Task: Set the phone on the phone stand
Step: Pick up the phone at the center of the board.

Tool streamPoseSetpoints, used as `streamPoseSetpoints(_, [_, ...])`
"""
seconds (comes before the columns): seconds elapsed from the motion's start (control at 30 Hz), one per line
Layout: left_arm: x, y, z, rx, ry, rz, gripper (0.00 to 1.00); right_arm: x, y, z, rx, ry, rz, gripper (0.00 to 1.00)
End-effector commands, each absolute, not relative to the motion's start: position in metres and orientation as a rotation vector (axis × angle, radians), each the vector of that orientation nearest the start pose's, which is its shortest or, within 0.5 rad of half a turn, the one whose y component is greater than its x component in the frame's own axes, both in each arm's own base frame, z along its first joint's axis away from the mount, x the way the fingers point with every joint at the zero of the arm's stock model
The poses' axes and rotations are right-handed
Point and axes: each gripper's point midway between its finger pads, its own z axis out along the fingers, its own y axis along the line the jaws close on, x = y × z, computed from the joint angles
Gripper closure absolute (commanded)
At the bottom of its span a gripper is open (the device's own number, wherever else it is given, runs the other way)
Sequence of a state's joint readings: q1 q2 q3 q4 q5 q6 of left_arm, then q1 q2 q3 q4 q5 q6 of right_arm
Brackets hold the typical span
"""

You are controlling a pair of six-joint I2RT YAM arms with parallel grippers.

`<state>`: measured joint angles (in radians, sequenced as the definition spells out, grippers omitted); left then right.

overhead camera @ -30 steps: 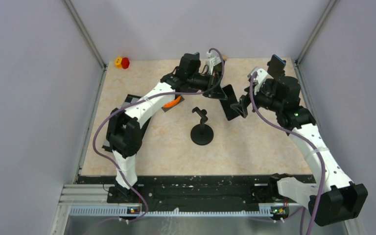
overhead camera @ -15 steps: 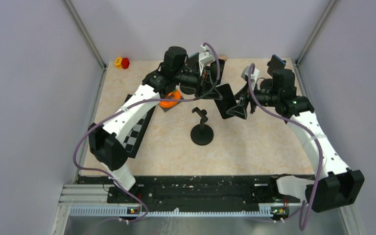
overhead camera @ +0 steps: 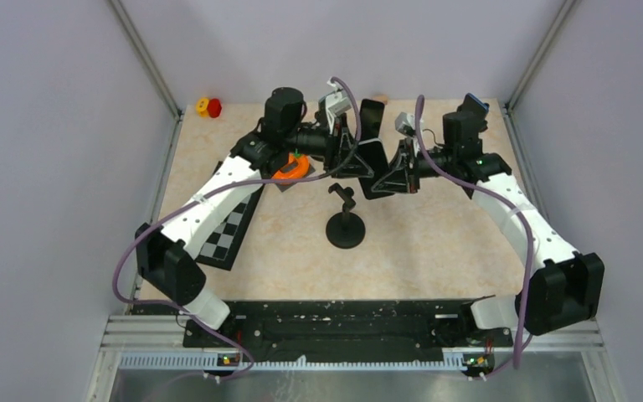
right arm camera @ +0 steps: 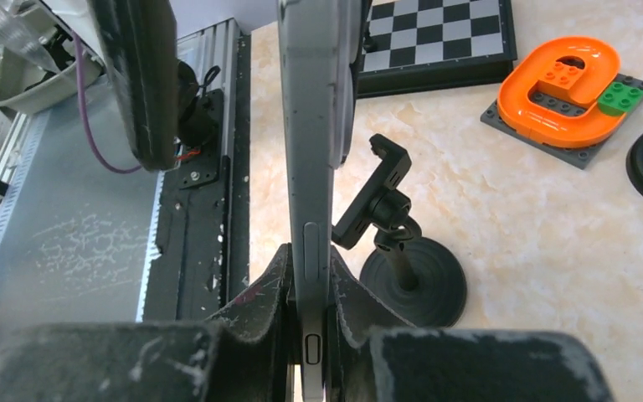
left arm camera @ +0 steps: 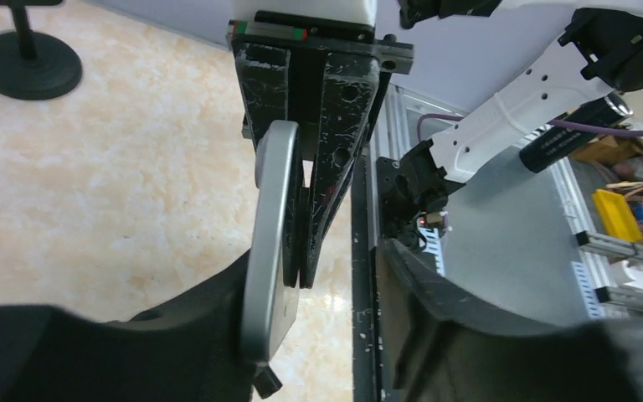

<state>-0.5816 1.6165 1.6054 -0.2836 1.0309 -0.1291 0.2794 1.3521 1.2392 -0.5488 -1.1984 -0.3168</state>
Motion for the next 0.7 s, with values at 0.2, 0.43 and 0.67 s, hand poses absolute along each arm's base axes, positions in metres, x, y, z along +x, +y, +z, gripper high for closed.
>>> streamPoseSetpoints(0.2, [0.282,-0.332,0.398,0.901,1.466,-1.467,0.21,0.263,0.264,0.338,-1.039,1.377,1.296,1.0])
streamPoseSetpoints(0.43, [0.284,-0.336,0.393,0.832,1.449,-1.562,0.28,0.265,0.272,0.339,-0.976,1.377,1.384,1.0])
streamPoseSetpoints(0.67, [0.282,-0.338,0.396,0.813,1.425,-1.628,0.46,0.265,0.275,0.333,-0.958,1.39,1.401,1.0])
